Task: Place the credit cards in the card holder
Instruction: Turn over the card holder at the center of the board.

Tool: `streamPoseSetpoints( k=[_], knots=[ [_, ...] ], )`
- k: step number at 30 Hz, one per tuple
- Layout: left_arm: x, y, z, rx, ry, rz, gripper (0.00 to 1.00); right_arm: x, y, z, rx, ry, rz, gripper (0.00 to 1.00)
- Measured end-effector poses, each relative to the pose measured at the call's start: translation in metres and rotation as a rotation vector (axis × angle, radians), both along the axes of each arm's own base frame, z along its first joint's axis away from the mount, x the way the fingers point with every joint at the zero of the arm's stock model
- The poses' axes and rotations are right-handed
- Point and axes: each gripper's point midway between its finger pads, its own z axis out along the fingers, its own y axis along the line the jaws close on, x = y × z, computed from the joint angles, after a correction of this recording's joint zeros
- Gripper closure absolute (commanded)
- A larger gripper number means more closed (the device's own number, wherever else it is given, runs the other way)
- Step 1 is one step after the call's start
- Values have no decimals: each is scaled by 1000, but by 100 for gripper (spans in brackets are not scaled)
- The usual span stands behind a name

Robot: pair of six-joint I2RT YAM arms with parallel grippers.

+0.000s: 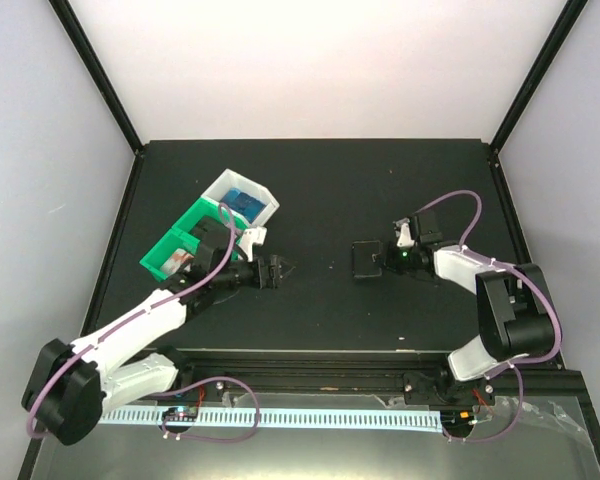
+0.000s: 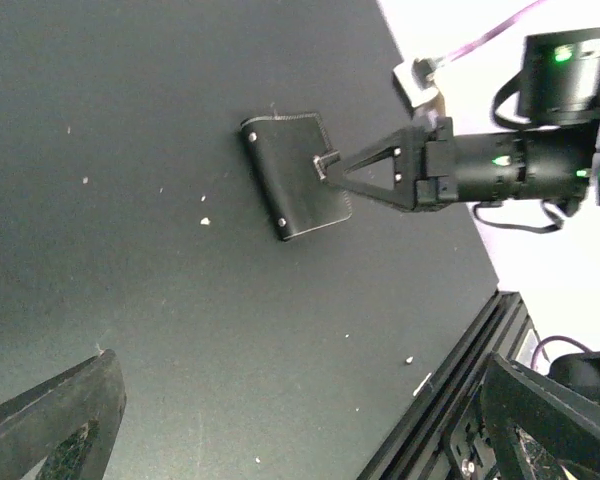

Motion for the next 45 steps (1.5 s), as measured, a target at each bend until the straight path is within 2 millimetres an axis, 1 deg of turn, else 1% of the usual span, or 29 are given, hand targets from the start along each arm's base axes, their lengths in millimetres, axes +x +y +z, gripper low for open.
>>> streamPoseSetpoints(
  k=[4, 7, 10, 11, 14, 17, 20, 22, 23, 26, 28, 30, 32, 34, 37, 39, 40, 42, 45],
  knots=[
    [3, -9, -24, 17, 94, 3, 1, -5, 20, 7, -66, -33, 58, 99],
    [4, -13, -32, 24, 134, 8, 1, -7, 38, 16, -148, -71, 113, 99],
    [9, -13, -31, 26, 137, 32, 1, -7, 59, 30, -232, -132, 177, 99],
    [11, -12, -29, 26, 132, 42, 1, -7, 68, 37, -273, -166, 204, 99],
    [20, -11, -20, 24, 113, 78, 1, -5, 86, 54, -390, -251, 255, 99],
    [28, -7, -15, 39, 105, 128, 1, -4, 99, 64, -528, -321, 293, 99],
    [39, 12, -16, 85, 115, 241, 1, -1, 104, 65, -682, -357, 308, 99],
    [43, 33, -12, 105, 105, 334, 1, -1, 104, 59, -784, -362, 316, 98],
    [46, 46, -5, 104, 83, 389, 1, -1, 103, 55, -836, -362, 324, 98],
    [49, 82, 26, 61, -3, 527, 1, -4, 103, 43, -1002, -368, 355, 96],
    [49, 99, 41, 42, -43, 588, 1, -8, 112, 41, -1084, -391, 386, 91],
    [48, 114, 47, 38, -61, 639, 1, -15, 127, 39, -1122, -408, 429, 83],
    [46, 126, 48, 46, -58, 674, 1, -27, 146, 35, -1125, -424, 482, 75],
    [43, 136, 46, 59, -50, 698, 1, -42, 162, 32, -1096, -426, 536, 64],
    [36, 147, 47, 75, -52, 723, 1, -71, 190, 27, -964, -394, 627, 49],
    [32, 151, 49, 81, -62, 725, 1, -82, 202, 31, -864, -372, 644, 46],
    [31, 151, 49, 84, -66, 721, 1, -86, 208, 37, -810, -367, 646, 44],
    [28, 147, 50, 90, -73, 685, 1, -89, 218, 56, -702, -380, 628, 43],
    [26, 135, 49, 88, -81, 600, 1, -85, 228, 89, -559, -414, 572, 43]
  ],
)
